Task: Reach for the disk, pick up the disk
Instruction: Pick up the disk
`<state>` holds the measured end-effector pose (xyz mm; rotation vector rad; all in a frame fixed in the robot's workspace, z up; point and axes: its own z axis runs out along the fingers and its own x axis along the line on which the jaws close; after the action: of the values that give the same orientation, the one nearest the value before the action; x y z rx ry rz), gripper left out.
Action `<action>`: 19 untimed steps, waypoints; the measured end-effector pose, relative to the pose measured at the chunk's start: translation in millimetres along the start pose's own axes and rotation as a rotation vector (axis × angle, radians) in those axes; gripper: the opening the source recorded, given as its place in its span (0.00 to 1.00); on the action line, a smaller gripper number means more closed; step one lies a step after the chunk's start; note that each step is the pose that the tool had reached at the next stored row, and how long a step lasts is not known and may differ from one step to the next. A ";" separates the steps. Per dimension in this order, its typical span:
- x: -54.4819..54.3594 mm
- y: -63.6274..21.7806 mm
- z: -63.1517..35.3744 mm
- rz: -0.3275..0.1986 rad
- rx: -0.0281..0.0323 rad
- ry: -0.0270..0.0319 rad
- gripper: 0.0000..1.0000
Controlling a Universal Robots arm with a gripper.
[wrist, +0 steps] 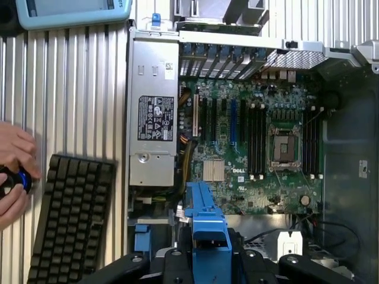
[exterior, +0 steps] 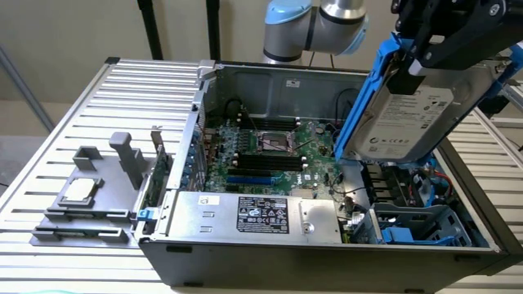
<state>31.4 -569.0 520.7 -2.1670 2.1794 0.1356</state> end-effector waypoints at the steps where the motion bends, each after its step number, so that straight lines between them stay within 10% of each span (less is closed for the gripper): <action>1: 2.8 -1.9 -0.4 0.000 0.0000 0.0001 0.33; 10: 24.1 -28.1 -4.3 0.000 0.0000 -0.0026 0.33; 19: 33.1 -69.0 -5.9 0.000 -0.0001 -0.0179 0.33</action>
<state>100.3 -602.9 521.9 -2.1575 2.1698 0.1545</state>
